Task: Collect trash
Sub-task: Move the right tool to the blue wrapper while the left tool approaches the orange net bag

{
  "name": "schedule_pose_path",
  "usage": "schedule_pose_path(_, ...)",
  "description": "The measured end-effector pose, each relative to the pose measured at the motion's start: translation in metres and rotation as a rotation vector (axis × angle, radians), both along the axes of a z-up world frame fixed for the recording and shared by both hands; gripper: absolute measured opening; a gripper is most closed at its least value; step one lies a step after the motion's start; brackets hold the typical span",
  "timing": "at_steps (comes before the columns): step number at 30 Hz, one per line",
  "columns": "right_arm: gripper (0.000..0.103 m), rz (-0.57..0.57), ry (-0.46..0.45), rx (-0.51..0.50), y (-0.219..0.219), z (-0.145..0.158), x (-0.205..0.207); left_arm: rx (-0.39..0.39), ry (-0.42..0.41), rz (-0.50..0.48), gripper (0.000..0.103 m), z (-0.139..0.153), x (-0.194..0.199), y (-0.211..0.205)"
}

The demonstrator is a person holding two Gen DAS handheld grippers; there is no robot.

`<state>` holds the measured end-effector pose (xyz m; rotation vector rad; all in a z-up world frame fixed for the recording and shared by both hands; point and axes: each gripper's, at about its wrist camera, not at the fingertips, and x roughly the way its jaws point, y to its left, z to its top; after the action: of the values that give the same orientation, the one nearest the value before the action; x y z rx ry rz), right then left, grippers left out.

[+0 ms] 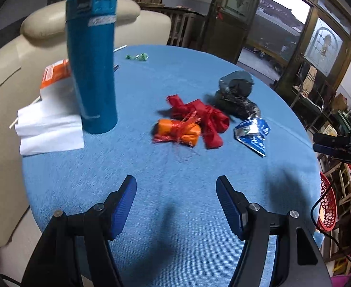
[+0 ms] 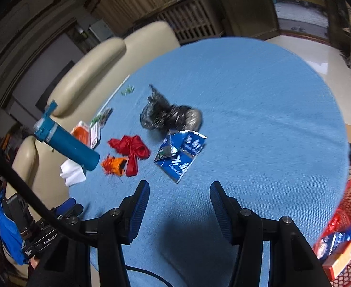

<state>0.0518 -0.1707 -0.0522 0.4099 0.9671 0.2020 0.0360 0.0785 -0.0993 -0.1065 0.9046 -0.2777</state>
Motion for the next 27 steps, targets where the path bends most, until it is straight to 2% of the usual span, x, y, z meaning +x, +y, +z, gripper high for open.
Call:
schedule_pose_path(3,0.058,0.024,0.044,0.02,0.009,-0.013,0.02,-0.012,0.018,0.014,0.07,-0.007,0.006,0.007)
schedule_pose_path(5,0.062,0.03,0.074,0.03,0.014,-0.023,0.035,-0.014,0.027,0.022,0.07,-0.011,0.01,0.011)
schedule_pose_path(6,0.068,0.027,0.09,0.035,0.016,-0.03,0.042,-0.017,0.031,0.023,0.07,-0.012,0.012,0.012)
schedule_pose_path(7,0.07,0.019,0.109,0.041,0.017,-0.037,0.05,-0.019,0.034,0.024,0.07,-0.013,0.015,0.013)
schedule_pose_path(14,0.07,-0.066,0.213,0.112,0.015,-0.077,0.1,-0.023,0.016,0.007,0.071,-0.01,0.04,0.015)
schedule_pose_path(16,0.076,-0.091,0.202,0.121,0.018,-0.077,0.109,-0.025,0.008,0.001,0.074,-0.007,0.05,0.013)
schedule_pose_path(19,0.077,-0.1,0.21,0.11,0.027,-0.078,0.127,-0.044,0.007,-0.013,0.074,-0.005,0.065,0.009)
schedule_pose_path(23,0.08,-0.103,0.199,0.058,0.045,-0.077,0.142,-0.071,0.027,-0.044,0.074,-0.009,0.088,-0.004)
schedule_pose_path(27,0.082,-0.079,0.172,-0.1,0.07,-0.077,0.152,-0.062,0.05,-0.068,0.075,-0.021,0.108,-0.02)
